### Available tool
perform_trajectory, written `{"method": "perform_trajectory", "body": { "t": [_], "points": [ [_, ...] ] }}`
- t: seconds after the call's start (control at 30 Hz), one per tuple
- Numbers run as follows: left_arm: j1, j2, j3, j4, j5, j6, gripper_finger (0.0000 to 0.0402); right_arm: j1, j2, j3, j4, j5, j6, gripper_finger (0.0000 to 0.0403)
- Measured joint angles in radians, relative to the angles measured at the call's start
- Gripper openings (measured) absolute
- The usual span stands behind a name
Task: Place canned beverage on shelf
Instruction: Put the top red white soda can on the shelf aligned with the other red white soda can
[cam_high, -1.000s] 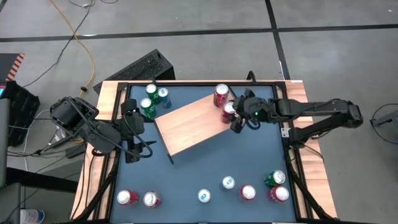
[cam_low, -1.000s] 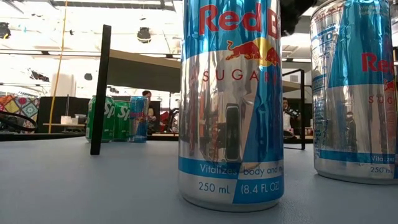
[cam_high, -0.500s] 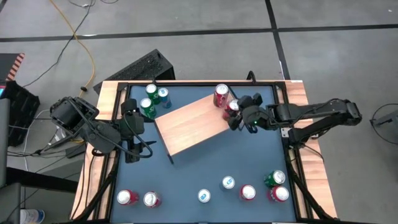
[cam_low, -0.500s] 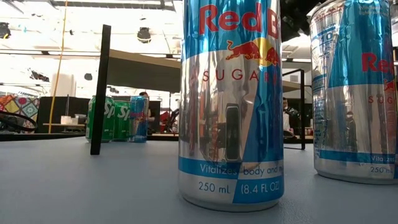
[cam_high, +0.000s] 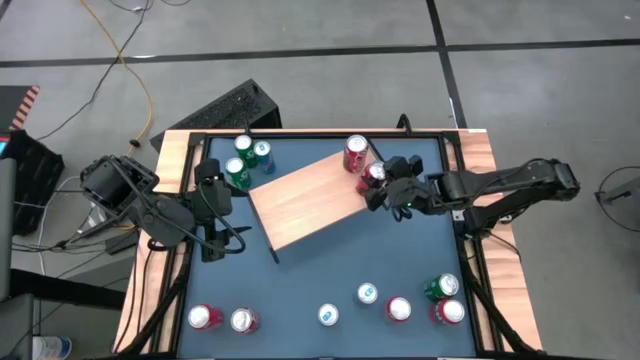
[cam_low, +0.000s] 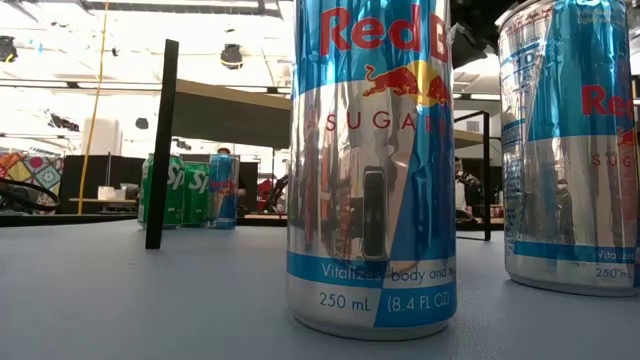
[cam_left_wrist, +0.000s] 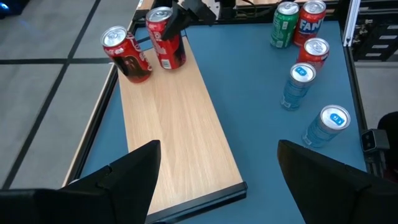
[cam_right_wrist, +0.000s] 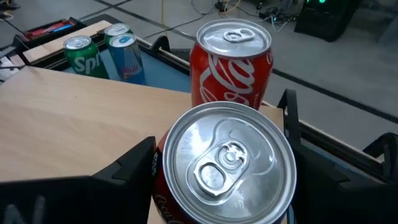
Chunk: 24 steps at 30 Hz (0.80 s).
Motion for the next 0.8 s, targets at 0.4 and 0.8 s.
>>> {"method": "perform_trajectory", "body": {
  "t": [0.4,0.8],
  "points": [
    [0.0,0.0,0.0,0.0,0.0,0.006,0.0309,0.013,0.051,0.011,0.046,-0.02,-0.141,0.0318],
    [0.0,0.0,0.0,0.0,0.003,0.007,0.0309,0.02,0.051,0.062,0.032,-0.035,-0.207,0.0326]
  ]
}}
